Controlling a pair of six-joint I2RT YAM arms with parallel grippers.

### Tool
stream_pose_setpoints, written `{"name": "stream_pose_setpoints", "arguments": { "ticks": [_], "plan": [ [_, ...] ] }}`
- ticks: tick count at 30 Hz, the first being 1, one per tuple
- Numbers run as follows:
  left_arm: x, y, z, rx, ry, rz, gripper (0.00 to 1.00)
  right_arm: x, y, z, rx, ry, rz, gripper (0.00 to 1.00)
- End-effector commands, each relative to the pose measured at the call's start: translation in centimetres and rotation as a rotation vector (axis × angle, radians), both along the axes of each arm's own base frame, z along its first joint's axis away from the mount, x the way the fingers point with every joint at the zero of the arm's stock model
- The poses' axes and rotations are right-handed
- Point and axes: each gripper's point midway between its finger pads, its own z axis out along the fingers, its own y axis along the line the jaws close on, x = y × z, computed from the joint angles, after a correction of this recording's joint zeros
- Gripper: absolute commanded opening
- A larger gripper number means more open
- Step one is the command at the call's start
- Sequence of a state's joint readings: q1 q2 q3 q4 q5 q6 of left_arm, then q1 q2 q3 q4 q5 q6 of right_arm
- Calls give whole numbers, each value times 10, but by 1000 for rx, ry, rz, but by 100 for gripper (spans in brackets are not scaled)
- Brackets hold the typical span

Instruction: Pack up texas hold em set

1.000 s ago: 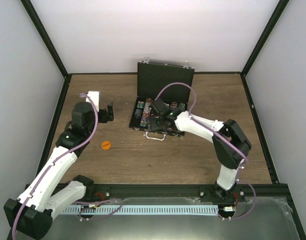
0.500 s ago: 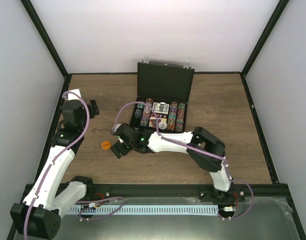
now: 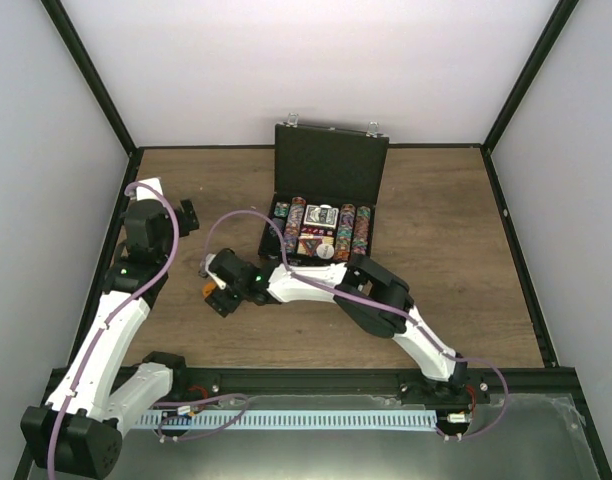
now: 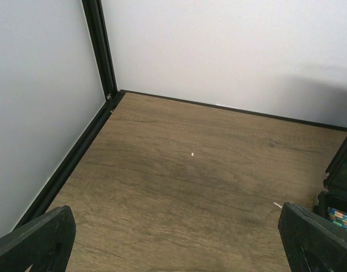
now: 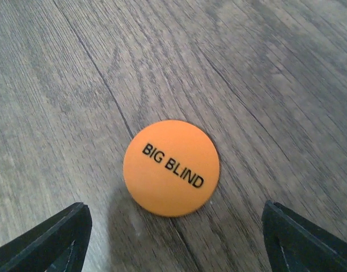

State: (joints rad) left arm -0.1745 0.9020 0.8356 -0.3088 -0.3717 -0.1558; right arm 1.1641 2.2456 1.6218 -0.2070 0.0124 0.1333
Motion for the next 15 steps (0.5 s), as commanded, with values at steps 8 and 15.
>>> {"name": "stream_pose_setpoints", "arguments": {
  "ticks": [8, 15],
  "plan": [
    [2, -2, 3, -10, -10, -13, 100, 5, 11, -24, -98, -96, 74, 75],
    [2, -4, 4, -14, -11, -22, 100, 6, 6, -43, -144, -98, 71, 72]
  ]
}}
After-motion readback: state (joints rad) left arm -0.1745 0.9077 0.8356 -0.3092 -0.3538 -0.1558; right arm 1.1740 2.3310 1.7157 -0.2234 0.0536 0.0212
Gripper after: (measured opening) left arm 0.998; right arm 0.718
